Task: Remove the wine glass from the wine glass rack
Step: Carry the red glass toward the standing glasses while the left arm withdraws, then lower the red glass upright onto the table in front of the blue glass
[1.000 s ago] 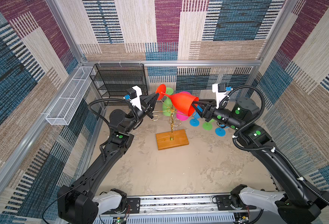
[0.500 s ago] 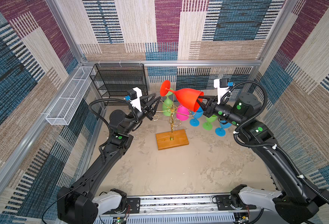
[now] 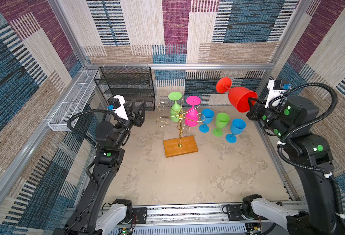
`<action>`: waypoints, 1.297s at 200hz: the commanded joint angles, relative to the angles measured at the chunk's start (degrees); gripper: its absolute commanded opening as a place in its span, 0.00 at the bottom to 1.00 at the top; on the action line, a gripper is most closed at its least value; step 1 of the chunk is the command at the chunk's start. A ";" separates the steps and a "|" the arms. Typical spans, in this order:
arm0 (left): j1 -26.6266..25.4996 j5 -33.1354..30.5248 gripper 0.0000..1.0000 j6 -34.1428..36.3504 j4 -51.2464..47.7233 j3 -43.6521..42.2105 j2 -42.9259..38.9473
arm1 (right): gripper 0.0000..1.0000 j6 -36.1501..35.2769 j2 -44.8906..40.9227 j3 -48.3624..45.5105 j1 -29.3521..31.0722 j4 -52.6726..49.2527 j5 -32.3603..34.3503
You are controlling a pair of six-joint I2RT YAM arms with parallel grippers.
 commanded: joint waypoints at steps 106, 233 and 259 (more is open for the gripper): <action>8.29 -5.85 0.65 2.28 -0.54 -9.43 -1.97 | 0.00 1.20 3.21 -12.01 -0.22 -19.81 -6.77; 8.66 -9.69 0.67 3.40 -0.38 -14.37 -2.06 | 0.00 2.76 19.13 -15.24 6.69 -14.23 2.22; 8.66 -9.06 0.67 4.02 -1.26 -14.66 -2.36 | 0.00 1.65 22.97 -14.65 6.72 -13.90 3.03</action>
